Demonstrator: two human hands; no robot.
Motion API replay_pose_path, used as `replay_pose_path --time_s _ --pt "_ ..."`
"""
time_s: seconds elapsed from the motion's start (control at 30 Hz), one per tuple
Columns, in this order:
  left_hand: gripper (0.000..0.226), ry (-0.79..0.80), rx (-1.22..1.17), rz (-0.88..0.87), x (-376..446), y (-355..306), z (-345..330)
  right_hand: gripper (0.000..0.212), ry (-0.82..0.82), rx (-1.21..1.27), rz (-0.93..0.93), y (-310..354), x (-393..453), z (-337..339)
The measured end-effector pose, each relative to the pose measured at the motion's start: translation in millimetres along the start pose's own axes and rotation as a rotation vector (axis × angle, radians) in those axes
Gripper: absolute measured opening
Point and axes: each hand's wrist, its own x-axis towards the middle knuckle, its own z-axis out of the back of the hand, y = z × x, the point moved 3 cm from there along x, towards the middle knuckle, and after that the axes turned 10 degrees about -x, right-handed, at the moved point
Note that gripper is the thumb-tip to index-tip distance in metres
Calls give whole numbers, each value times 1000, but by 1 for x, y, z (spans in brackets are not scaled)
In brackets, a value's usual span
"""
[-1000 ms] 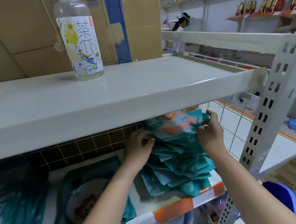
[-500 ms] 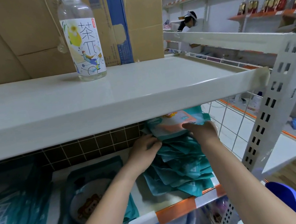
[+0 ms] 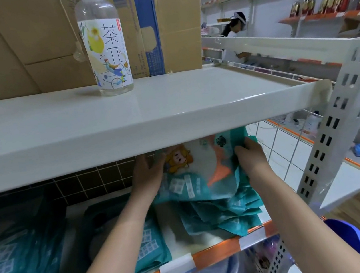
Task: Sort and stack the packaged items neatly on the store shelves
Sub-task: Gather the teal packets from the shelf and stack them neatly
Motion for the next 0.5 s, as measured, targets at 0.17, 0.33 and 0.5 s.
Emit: replay_pose_path --time_s 0.17,0.33,0.5 --pt "32 160 84 122 -2 5 17 35 206 -38 65 9 -8 -13" --pt "49 575 141 224 -14 11 29 33 278 -122 119 15 -15 -23" --pt "84 470 -130 216 -9 16 39 30 39 -101 96 9 -1 -12"
